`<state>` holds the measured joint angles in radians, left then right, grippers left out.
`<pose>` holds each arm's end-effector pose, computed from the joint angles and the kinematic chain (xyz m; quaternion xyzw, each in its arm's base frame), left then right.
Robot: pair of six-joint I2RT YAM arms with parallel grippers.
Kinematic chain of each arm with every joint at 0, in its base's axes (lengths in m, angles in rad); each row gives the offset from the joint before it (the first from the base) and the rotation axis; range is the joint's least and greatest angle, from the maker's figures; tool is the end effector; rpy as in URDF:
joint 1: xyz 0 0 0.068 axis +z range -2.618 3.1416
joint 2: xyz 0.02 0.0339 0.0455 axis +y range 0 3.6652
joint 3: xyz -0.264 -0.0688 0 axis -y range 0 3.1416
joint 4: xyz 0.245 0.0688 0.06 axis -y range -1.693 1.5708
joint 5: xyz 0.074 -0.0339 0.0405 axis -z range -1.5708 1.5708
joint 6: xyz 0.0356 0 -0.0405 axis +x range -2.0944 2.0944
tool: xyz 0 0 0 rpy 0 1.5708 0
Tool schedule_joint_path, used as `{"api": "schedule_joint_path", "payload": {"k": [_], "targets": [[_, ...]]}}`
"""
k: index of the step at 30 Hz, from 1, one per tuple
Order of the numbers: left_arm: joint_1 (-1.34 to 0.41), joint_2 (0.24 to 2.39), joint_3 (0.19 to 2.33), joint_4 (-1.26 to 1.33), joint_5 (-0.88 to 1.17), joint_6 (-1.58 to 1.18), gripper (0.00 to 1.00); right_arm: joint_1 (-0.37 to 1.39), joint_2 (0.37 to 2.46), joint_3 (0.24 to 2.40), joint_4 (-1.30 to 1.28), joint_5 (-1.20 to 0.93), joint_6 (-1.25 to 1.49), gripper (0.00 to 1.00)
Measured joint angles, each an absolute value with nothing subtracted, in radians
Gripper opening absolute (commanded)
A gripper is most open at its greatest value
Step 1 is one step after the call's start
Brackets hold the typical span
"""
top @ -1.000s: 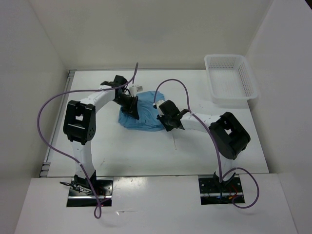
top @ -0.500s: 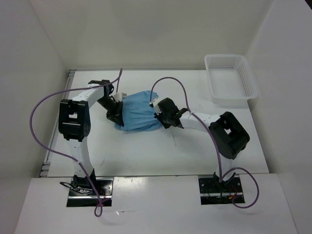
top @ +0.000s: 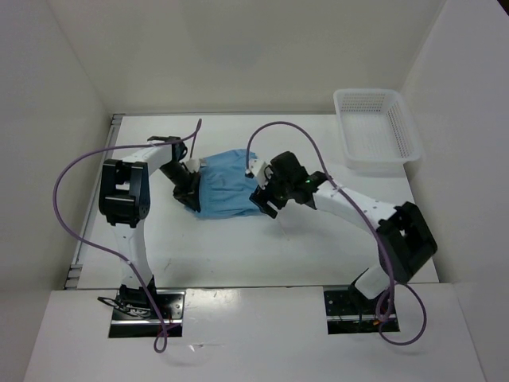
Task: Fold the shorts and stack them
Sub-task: Fold the shorts
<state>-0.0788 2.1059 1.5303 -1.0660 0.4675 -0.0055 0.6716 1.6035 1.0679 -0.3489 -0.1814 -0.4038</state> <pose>0.3829 -0.0463 0.1521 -0.0274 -0.9718 0.2298 0.0442 0.2614 0.2160 0.2196 -0.5065 0.7899 0.1293 0.3207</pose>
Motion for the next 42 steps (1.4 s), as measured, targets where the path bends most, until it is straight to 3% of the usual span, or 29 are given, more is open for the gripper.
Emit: {"api": "schedule_joint_path", "payload": {"k": [4, 5, 7, 8, 11, 12, 18, 25, 32, 42], "targets": [[-0.075, 2.103, 1.517, -1.056, 0.464, -0.005, 0.43, 0.624, 1.485, 1.075, -0.368, -0.234, -0.402, 0.99], [-0.074, 2.102, 1.515, -1.055, 0.463, -0.003, 0.53, 0.608, 1.477, 1.082, -0.368, -0.239, -0.385, 0.99], [-0.068, 2.091, 1.510, -1.053, 0.463, -0.003, 0.61, 0.570, 1.478, 1.109, -0.372, -0.244, -0.347, 0.99], [-0.064, 2.077, 1.506, -1.050, 0.462, -0.005, 0.73, 0.546, 1.484, 1.124, -0.374, -0.242, -0.319, 0.99], [-0.045, 2.006, 1.501, -1.045, 0.458, -0.004, 0.80, 0.469, 1.494, 1.173, -0.387, -0.221, -0.247, 0.99], [-0.036, 1.967, 1.501, -1.043, 0.458, -0.004, 0.94, 0.439, 1.496, 1.194, -0.394, -0.211, -0.225, 0.99], [0.073, 1.680, 1.492, -0.978, 0.501, -0.004, 1.00, 0.248, 1.496, 1.288, -0.440, -0.112, -0.185, 0.99], [0.360, 1.427, 1.259, -0.808, 0.590, -0.004, 1.00, 0.044, 1.433, 1.290, -0.519, -0.013, -0.204, 0.99], [0.592, 1.395, 1.139, -0.656, 0.585, -0.007, 1.00, -0.078, 1.237, 1.264, -0.563, 0.021, -0.221, 0.99], [0.599, 1.395, 1.139, -0.567, 0.419, -0.006, 1.00, -0.132, 1.100, 1.071, -0.622, 0.041, -0.230, 0.99]]}}
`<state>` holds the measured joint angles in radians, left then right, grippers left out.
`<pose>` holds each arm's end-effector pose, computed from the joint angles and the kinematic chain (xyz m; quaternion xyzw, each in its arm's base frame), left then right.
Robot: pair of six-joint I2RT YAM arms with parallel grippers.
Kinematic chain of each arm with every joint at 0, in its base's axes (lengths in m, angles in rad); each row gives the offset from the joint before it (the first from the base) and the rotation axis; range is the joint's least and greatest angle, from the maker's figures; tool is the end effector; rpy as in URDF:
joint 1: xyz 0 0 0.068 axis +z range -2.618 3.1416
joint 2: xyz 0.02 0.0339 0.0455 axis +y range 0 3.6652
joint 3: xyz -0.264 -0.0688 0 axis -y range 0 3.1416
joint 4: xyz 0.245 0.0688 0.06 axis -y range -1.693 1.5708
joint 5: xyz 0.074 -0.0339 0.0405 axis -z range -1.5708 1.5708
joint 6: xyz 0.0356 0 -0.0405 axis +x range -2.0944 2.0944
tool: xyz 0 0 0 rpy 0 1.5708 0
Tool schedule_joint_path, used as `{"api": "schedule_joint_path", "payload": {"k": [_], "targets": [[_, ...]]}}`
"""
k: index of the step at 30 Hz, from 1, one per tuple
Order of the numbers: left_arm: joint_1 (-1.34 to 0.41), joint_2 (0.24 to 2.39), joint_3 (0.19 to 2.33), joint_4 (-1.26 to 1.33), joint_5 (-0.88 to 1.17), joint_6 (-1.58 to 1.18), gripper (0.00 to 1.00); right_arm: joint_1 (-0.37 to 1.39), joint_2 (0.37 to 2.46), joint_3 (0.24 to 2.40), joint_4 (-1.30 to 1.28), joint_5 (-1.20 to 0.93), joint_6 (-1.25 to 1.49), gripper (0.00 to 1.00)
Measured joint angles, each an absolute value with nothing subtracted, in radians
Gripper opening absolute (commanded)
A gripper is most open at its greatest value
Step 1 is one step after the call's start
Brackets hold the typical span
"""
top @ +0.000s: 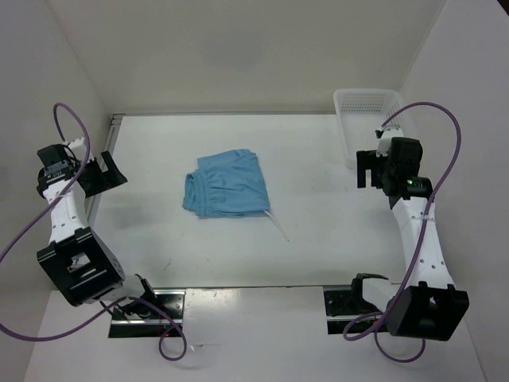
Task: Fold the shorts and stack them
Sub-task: Fold the shorts
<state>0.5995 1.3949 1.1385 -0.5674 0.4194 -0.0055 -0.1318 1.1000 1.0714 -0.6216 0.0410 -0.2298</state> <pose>0.2545 0.1564 0.2912 -0.1988 0.8919 -0.0809 0.3980 0.2319 -0.0322 0.3354 -0.0348 0.8951 -0.0979 0.4336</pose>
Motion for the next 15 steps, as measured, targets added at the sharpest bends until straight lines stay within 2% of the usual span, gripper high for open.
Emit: {"api": "schedule_joint_path", "payload": {"k": [7, 15], "targets": [[0.578, 1.376, 1.134, -0.545, 0.297, -0.005, 1.00, -0.132, 1.071, 1.039, -0.635, 0.041, -0.232, 0.99], [0.551, 1.310, 1.093, -0.522, 0.273, -0.004, 1.00, -0.132, 1.067, 1.029, -0.629, 0.030, -0.234, 0.99]]}}
